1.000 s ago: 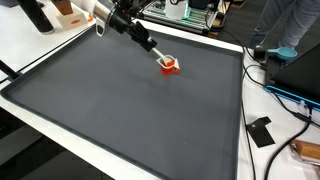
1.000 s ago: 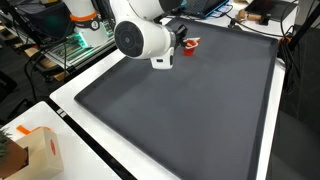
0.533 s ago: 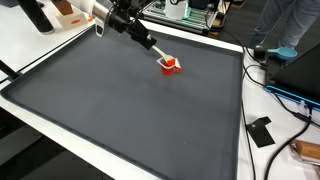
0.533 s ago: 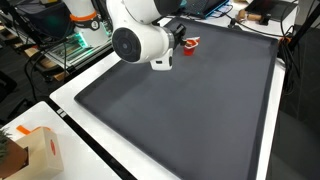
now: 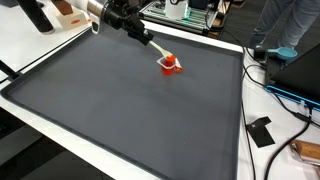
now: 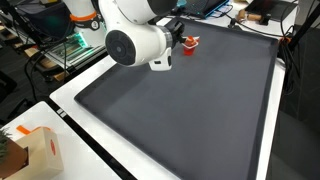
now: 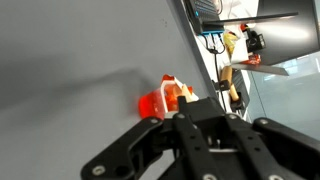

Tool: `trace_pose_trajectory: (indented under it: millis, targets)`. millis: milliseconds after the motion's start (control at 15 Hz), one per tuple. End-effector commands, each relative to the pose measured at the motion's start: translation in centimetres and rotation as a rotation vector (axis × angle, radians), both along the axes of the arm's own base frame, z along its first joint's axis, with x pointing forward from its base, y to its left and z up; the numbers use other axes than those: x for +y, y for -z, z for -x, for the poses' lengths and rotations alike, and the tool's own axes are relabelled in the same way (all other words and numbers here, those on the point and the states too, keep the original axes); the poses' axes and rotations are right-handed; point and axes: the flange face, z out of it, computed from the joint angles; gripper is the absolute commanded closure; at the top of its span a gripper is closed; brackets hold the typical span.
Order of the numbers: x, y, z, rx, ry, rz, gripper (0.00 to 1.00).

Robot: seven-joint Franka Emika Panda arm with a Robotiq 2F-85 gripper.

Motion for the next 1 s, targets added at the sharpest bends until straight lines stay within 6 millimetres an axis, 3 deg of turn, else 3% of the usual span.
trace_pose_trajectory:
  millis: [0, 400, 933]
  targets:
    - [-0.8, 0.1, -0.1, -0.016, 0.004, -0.032, 0.94]
    - [-1.4, -0.5, -0.2, -0.050, 0.000, -0.066, 0.94]
    - [-4.3, -4.7, -0.8, -0.133, 0.012, -0.118, 0.94]
